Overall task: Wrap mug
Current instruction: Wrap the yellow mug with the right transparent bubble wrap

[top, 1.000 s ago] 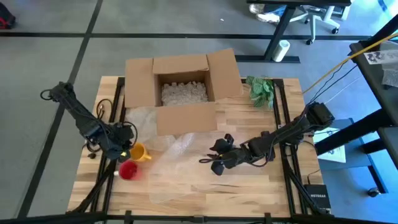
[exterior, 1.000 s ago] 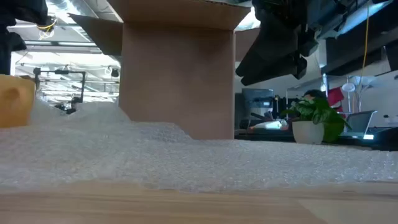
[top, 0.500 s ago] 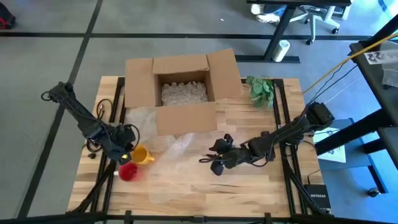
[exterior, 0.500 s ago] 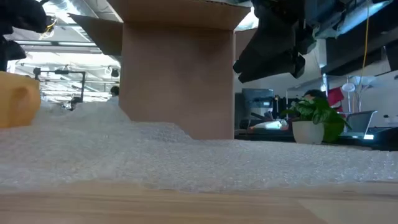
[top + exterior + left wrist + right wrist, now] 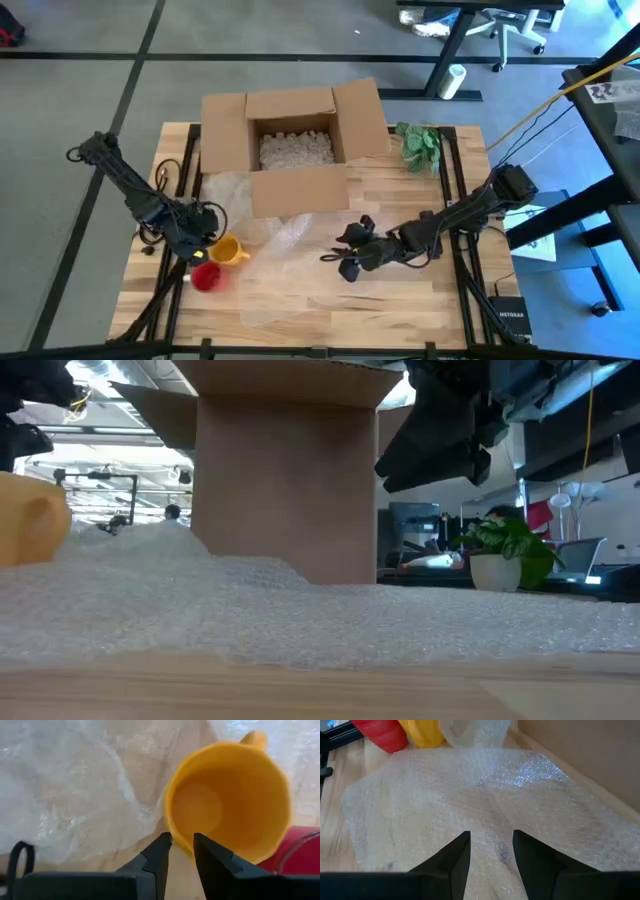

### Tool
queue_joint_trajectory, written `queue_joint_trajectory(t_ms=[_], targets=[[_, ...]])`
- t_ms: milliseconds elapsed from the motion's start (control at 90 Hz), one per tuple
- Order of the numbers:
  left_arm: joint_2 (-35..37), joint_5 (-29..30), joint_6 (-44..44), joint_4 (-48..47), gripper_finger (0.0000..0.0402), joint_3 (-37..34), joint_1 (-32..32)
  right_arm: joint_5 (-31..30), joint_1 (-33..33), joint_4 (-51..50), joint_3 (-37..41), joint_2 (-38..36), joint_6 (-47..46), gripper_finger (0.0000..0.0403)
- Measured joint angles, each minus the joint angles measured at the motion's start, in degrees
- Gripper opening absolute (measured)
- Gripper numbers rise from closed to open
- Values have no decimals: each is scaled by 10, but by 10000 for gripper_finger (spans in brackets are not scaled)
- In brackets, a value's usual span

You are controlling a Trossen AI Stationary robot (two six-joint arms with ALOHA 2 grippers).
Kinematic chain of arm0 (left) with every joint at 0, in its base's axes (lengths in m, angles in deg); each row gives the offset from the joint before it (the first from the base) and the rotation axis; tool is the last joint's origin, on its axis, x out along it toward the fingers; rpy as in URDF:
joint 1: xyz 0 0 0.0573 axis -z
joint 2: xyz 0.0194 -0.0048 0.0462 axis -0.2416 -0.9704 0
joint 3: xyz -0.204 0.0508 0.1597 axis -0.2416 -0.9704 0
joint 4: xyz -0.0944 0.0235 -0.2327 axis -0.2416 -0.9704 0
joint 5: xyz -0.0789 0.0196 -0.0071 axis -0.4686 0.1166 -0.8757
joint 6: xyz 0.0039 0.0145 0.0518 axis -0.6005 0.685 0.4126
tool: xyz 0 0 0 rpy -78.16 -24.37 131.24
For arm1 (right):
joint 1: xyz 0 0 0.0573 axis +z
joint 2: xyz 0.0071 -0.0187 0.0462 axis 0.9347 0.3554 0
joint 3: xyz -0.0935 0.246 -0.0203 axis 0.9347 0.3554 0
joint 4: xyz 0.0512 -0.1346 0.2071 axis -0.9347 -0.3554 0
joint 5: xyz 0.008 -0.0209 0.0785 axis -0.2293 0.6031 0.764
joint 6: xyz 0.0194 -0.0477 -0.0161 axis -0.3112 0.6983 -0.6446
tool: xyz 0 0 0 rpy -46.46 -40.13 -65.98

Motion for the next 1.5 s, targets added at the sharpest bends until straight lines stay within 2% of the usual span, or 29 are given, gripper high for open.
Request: queue_joint_trajectory(t_ms=[344,622,700,811,922,1300,1500], targets=[[0,-5,-19,0,74,0,0,0,0,0,0,0,0,135],[0,-23,-39,40,73,-46,0,0,0,0,0,0,0,135],[-1,-24,-38,37,58,-47,0,0,0,0,0,0,0,135],[0,-23,-15,39,15,-46,-1,0,0,0,0,0,1,135],[0,-22,-1,40,6,-46,-7,0,0,0,0,0,1,135],[1,-13,57,37,2,-46,-83,0,0,-1,0,0,2,135],[-2,-2,139,31,1,-16,-147,0,0,-1,0,0,7,135]])
